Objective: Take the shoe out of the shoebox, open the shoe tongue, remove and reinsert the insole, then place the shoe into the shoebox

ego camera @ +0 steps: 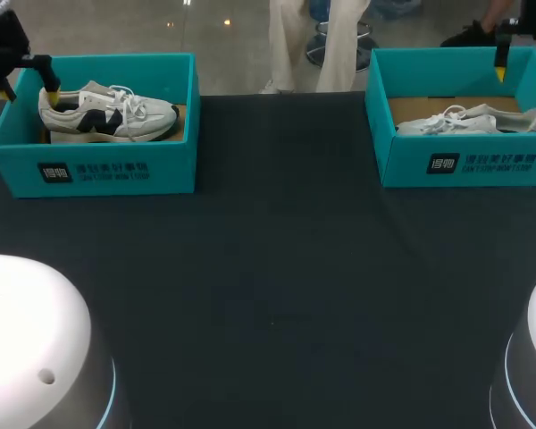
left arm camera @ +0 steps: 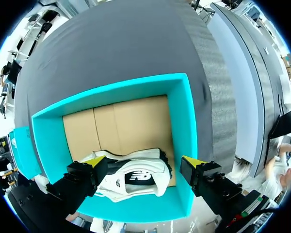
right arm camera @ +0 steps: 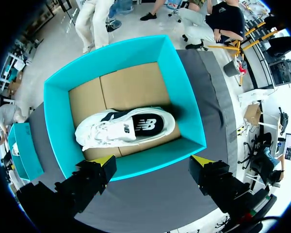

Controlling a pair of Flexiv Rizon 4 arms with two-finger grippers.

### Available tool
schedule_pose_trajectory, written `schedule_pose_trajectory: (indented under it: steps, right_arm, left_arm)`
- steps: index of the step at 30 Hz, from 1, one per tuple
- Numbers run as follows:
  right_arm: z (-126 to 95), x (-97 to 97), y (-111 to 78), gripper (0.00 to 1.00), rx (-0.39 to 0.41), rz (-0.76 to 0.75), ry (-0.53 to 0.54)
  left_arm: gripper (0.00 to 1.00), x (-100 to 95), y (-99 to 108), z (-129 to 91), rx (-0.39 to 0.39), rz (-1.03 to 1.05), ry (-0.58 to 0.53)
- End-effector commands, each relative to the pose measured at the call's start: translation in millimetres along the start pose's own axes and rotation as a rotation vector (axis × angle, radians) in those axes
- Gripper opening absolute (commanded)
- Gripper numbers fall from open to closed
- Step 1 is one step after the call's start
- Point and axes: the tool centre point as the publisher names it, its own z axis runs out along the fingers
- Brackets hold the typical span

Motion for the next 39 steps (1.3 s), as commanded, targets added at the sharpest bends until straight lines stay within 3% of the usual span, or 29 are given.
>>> schedule_pose_trajectory:
  steps: [1, 13, 25, 39]
  right_arm:
    - [-0.1, 0.2, 0.6, 1.0, 0.001, 0.001, 0.0]
    - [-0.1, 0.2, 0.6, 1.0, 0.001, 0.001, 0.0]
    - [-0.1, 0.2, 0.6, 1.0, 0.001, 0.001, 0.0]
    - [-0.1, 0.2, 0.6, 1.0, 0.001, 0.001, 0.0]
  left_arm:
    - [1.0, 4.3, 18.8, 8.1, -0.002, 0.016, 0.002]
    - [1.0, 25.0, 71.0, 31.6, 0.041, -0.028, 0.024]
    - [1.0, 29.6, 78.8, 62.2, 0.098, -0.063, 0.045]
    - [1.0, 36.3, 77.5, 64.8, 0.107, -0.096, 0.055]
